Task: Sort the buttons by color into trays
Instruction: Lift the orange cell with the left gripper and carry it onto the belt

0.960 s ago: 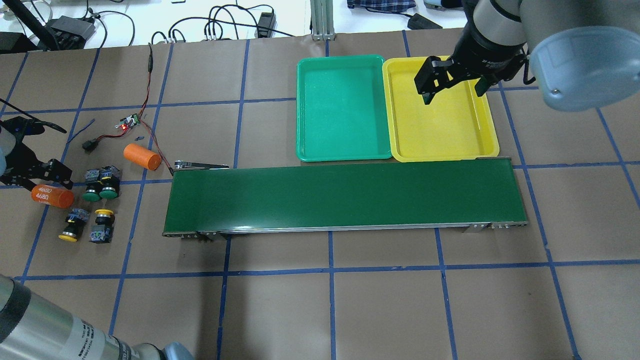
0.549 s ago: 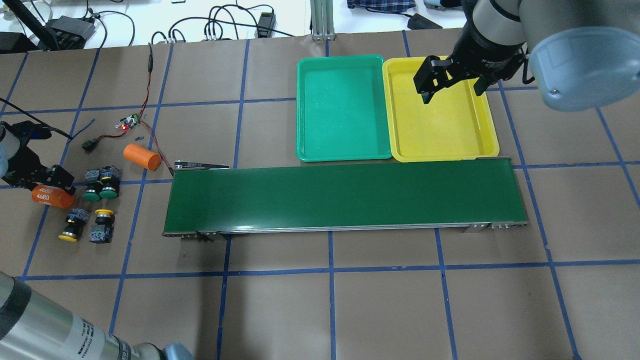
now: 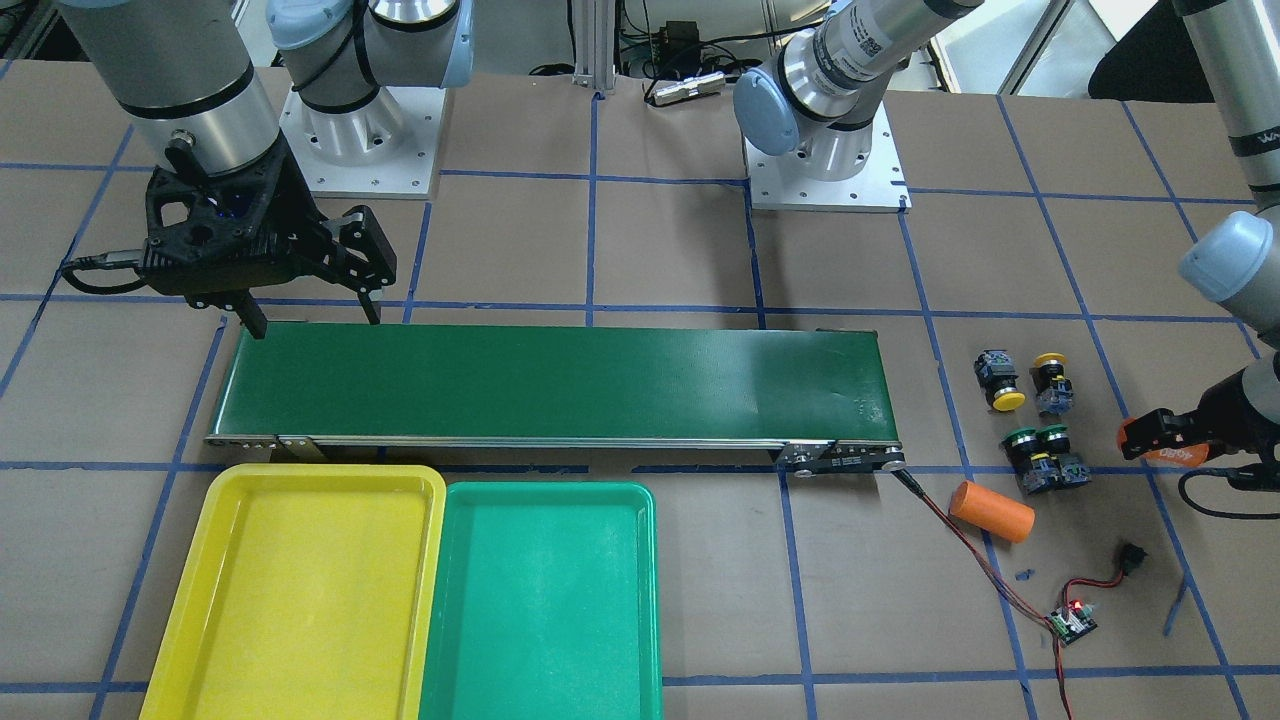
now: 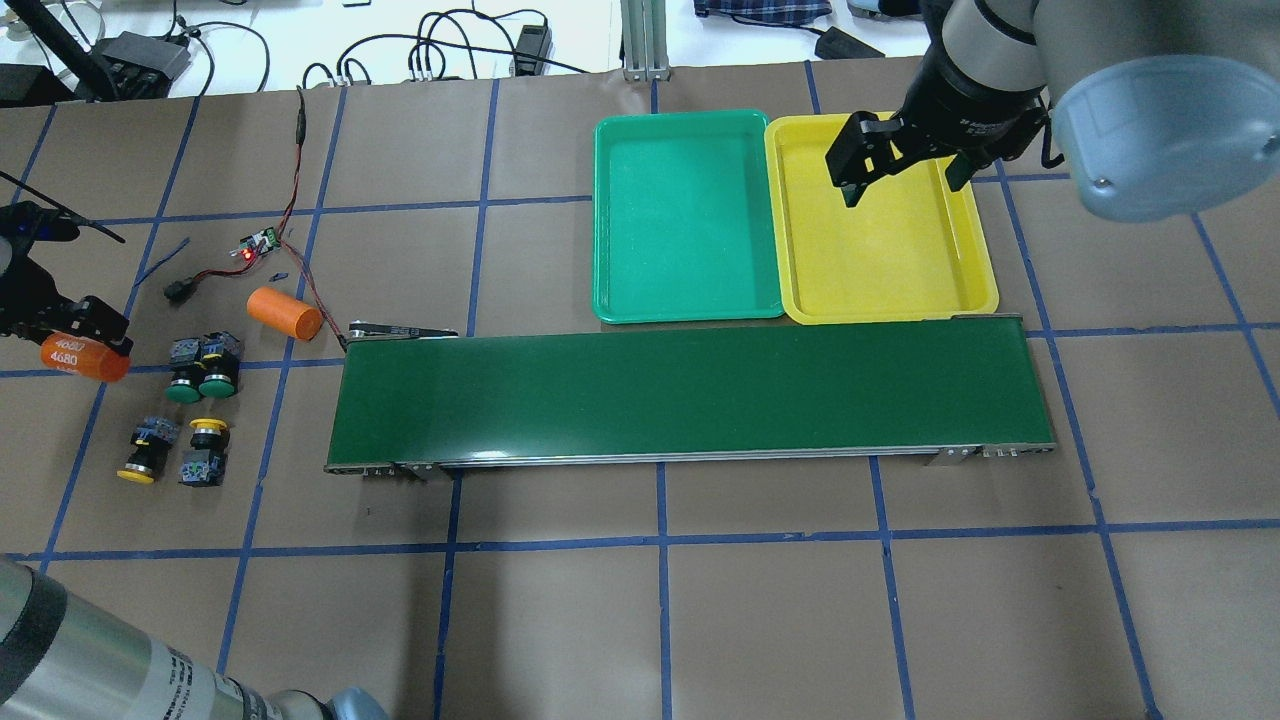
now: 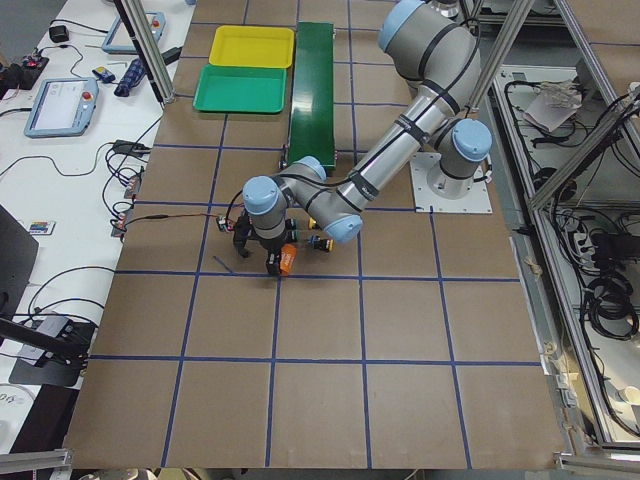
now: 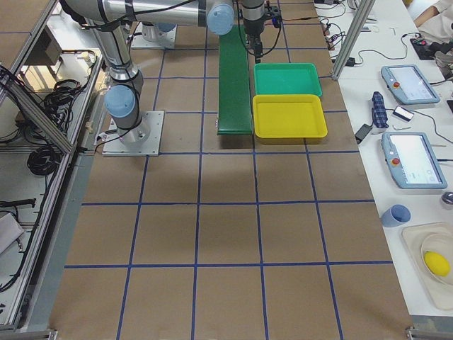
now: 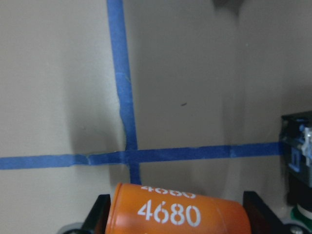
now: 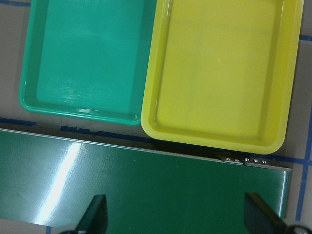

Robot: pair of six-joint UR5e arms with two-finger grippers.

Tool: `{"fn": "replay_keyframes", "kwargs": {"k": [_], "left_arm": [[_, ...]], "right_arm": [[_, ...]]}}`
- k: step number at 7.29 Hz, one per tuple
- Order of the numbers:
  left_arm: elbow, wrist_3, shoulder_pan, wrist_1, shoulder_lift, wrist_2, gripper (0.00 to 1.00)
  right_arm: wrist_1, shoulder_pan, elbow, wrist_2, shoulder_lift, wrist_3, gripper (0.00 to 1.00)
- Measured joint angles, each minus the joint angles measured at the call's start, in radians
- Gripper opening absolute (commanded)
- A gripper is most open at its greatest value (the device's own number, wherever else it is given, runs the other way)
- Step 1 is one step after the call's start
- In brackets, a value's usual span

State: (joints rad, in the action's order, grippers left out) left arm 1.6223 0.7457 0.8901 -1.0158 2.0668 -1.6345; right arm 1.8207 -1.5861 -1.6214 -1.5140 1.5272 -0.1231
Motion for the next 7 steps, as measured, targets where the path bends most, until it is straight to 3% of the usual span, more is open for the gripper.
{"fn": "replay_keyframes", "kwargs": {"k": [4, 7], "left_arm": [[-0.054, -0.345, 0.236, -0.149, -0.110, 0.076, 0.00], [0.034, -0.600, 0.454, -0.156, -0.157, 0.083, 0.00]], "right_arm": [[-0.002, 0.000, 0.000, 0.000, 0.006, 0.001, 1.00], [-0.002, 0.001, 0.000, 0.000, 0.007, -0.002, 1.00]]}}
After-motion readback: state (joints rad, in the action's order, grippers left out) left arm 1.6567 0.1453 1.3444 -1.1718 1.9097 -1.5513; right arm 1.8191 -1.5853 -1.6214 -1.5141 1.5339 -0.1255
